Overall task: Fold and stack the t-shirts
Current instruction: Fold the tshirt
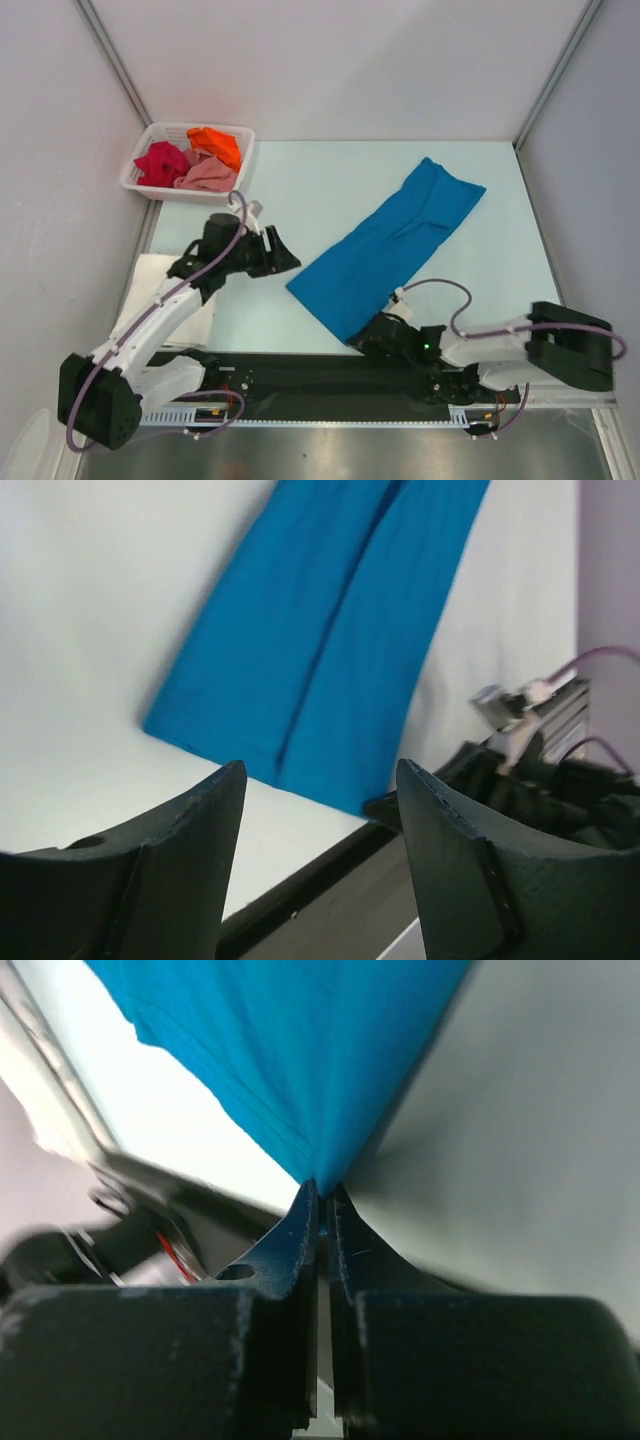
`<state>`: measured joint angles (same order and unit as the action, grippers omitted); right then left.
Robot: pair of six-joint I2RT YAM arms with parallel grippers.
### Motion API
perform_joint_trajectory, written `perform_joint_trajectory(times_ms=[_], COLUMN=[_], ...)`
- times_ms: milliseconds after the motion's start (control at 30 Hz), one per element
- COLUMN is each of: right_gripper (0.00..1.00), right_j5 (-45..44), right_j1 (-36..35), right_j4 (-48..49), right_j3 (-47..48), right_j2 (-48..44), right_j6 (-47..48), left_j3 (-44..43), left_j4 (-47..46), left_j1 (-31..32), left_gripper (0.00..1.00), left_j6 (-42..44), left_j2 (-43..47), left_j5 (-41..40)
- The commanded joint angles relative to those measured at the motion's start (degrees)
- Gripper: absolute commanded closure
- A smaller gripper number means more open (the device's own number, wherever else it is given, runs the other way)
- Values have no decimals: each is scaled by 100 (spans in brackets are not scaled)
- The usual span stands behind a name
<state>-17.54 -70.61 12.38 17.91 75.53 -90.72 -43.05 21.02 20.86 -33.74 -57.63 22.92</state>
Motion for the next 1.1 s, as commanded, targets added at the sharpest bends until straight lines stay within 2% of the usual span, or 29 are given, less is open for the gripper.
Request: perform_joint_trajectory(times_ms=[0,100,200,233,333,433,500,567,600,633,700,733,767,867,900,933,967,1000,1067], right_gripper=[97,94,78,66,49,39,38,36,35,34,34,34,34,33,33,32,32,32,32], right_j5=[-21,-275,-442,-443,-479,-549,-479,-356,-138,99,992,1285,1949,2596,2720,2860,3001,3011,2941], right_j1=[-365,-471,-454,-454,-445,-156,221,1107,2042,2547,3698,4808,5324,6739,7084,7087,7453,7543,7789], right_j4=[-2639,-3695,-4346,-4437,-4692,-4824,-4859,-4824,-4772,-4684,-4134,-3938,-3528,-3006,-2718,-2628,-2557,-2383,-2162], right_j3=[-665,-754,-641,-570,-377,62,501,887,1003,1108,1345,1425,1504,2022,2397,2610,2838,3032,3551], right_j2=[-931,-2028,-2856,-2990,-3342,-3334,-3281,-3185,-3141,-3062,-2948,-2869,-2546,-1520,-1184,-876,-603,-44,460], right_j6=[187,404,712,913,1299,1652,2276,3124,3400,3794,4715,4930,5106,5529,5652,5688,5714,5732,5785], left_j3=[130,69,34,16,59,121,104,112,138,165,209,226,235,200,165,139,113,60,16], left_j4=[-721,-600,-502,-398,-361,-502,-502,-493,-484,-493,-502,-519,-520,-485,-450,-423,-397,-353,-318], left_j1=[514,884,963,998,1139,1218,1254,1262,1262,1262,1254,1262,1262,1262,1262,1262,1262,1262,1262], left_gripper=[33,23,23,23,24,25,27,30,31,33,35,35,37,42,43,43,47,48,49], left_j6=[-160,68,279,315,385,403,447,508,534,535,544,544,578,675,701,728,798,825,868], left_j2=[-458,-1021,-1452,-1558,-1822,-2173,-2375,-2569,-2596,-2613,-2587,-2578,-2604,-2771,-2780,-2798,-2824,-2920,-3035], left_j5=[-269,-963,-1307,-1351,-1597,-1536,-1597,-1659,-1694,-1677,-1615,-1502,-1440,-1185,-1149,-1149,-1123,-1097,-957])
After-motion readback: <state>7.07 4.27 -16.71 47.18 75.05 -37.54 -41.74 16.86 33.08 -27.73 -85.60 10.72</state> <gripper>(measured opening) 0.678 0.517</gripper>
